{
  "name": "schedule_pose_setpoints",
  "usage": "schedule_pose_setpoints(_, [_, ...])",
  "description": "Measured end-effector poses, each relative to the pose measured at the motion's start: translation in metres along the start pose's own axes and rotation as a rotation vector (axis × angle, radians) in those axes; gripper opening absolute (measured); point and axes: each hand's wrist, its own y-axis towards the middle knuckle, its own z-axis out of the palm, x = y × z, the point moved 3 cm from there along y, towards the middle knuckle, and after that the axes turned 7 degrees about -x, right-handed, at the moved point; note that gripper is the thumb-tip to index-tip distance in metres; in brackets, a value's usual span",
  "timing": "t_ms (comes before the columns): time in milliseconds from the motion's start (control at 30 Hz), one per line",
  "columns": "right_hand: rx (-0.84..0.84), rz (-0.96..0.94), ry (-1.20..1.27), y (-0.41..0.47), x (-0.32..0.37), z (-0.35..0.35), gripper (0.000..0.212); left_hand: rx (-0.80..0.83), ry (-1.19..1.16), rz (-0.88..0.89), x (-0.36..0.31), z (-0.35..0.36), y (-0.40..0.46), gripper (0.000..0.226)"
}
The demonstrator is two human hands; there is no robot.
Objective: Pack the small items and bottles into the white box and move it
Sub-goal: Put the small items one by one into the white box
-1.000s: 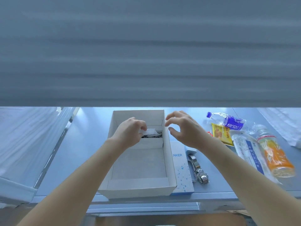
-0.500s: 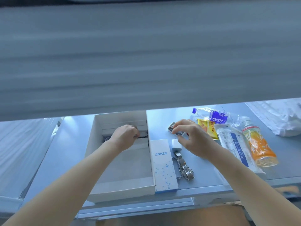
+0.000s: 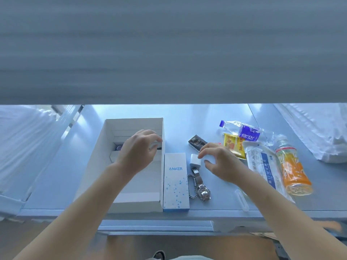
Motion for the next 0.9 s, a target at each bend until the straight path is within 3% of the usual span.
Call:
schedule_pose_setpoints(167, [0.104, 0.008, -0.012, -0.016, -0.014, 0.013, 0.02, -0.042, -0.033, -0.003, -0.034, 0.003, -0.018, 0.022])
schedule_pose_setpoints(367, [0.125, 0.093, 0.013, -0.04, -0.046, 0.008, 0.023, 0.03, -0.034, 0.031, -0.077, 0.031, -0.028, 0.02])
schedule_pose_setpoints(733, [0.103, 0.04, 0.036, -0.094, -0.075, -0.017, 0.022, 0.525, 0.287, -0.037, -0.105, 0.125, -0.043, 0.031])
schedule_pose_setpoints(900, [0.213, 0.1, -0.019, -0.119, -0.091, -0.024, 0.024, 0.605, 0.475, -0.041, -0.105, 0.141, -0.046, 0.028])
